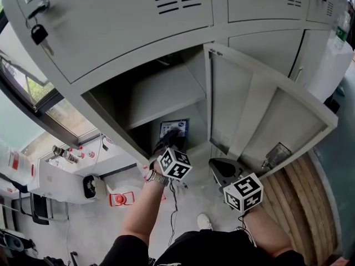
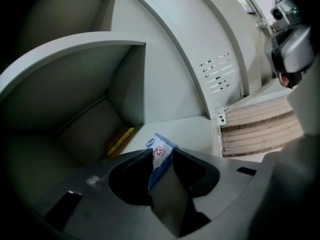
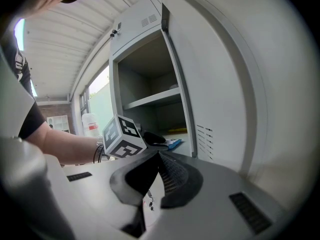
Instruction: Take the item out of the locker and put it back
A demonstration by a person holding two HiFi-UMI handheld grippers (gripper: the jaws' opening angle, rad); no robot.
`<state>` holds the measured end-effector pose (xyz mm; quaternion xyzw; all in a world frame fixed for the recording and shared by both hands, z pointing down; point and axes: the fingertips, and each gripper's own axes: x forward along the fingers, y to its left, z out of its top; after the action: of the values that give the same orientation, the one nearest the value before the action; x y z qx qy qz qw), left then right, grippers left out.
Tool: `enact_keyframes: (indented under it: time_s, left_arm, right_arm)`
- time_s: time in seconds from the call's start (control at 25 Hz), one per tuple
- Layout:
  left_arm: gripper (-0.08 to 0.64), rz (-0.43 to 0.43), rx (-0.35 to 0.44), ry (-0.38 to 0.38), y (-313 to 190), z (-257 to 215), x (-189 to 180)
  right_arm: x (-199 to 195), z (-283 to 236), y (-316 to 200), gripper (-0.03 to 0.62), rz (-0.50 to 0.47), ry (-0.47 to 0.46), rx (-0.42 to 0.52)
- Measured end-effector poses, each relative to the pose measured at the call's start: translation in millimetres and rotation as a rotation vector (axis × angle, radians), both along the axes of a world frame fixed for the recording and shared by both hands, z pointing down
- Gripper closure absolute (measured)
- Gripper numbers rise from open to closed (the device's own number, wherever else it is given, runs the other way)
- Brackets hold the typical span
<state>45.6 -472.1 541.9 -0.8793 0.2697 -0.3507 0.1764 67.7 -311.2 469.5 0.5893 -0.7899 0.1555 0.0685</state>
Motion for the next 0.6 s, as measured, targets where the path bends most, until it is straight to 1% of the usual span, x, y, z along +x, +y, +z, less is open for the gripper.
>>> enact_keyframes:
  time_s: [0.16, 0.32, 0.6]
  left_arm:
    - [0.402, 0.01, -0.008, -0.018, 3, 3, 0]
    - [0.37, 0.008, -0.015, -0.01, 6, 1, -1]
    - [0.367, 0.001, -0.005, 0.024, 17, -8, -1]
  right_arm:
    - [1, 0, 3, 0.54, -0.003, -0.008, -0.001]
    - [1, -1, 5, 0.54, -0.009, -0.015, 0.003]
    - [1, -4, 10, 0.54, -0.025, -0.018, 0.013]
